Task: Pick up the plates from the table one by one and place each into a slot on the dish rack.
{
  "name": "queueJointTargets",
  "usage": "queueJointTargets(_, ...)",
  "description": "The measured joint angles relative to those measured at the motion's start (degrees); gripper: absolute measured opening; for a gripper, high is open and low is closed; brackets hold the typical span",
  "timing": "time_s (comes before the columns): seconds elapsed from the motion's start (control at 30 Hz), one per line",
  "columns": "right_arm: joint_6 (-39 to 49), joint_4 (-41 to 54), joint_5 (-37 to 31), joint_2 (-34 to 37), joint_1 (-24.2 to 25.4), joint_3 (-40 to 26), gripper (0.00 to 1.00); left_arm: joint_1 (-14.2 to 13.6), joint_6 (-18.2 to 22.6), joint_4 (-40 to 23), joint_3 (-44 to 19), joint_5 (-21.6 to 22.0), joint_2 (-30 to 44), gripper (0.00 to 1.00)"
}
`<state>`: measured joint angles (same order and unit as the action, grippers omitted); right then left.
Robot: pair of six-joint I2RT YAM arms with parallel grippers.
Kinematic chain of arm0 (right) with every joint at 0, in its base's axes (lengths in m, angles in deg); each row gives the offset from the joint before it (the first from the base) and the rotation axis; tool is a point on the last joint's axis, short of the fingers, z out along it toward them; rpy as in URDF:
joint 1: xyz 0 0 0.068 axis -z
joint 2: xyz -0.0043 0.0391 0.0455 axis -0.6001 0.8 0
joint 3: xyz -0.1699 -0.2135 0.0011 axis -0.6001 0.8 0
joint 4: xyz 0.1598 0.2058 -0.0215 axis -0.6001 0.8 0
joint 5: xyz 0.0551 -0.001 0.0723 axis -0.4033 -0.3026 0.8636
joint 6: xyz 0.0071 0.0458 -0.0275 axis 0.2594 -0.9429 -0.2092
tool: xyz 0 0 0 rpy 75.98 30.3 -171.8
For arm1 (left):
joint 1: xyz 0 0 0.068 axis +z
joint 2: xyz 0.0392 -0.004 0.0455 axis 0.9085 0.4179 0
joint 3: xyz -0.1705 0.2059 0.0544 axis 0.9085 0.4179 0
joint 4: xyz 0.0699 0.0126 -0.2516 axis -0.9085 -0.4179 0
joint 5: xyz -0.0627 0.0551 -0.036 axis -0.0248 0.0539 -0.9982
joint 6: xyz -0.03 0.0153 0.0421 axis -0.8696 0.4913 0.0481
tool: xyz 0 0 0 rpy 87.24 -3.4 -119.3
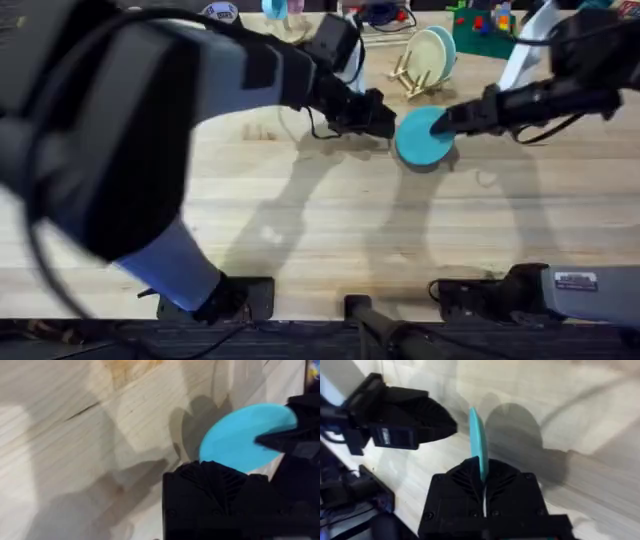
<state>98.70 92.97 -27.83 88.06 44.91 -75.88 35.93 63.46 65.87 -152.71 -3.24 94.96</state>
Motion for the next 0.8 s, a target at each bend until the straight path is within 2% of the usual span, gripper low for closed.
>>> queueJointTargets(0.4,2.34,8.65,-5.49,-14.8,0.0,-10.86,0.031,0.04,3.66,-17.16,0.0,16.17,-22.02,0.039)
queueJointTargets(0.6,4.74,15.88,-9.79,-17.03,0.0,-19.6,0.031,0.04,6.0,-25.46,0.0,24.39,-31.17,0.039)
queueJointTargets(0.8,6.87,18.51,-13.08,-17.03,0.0,-27.42,0.03,0.04,8.01,-30.89,0.0,32.03,-39.8,0.039)
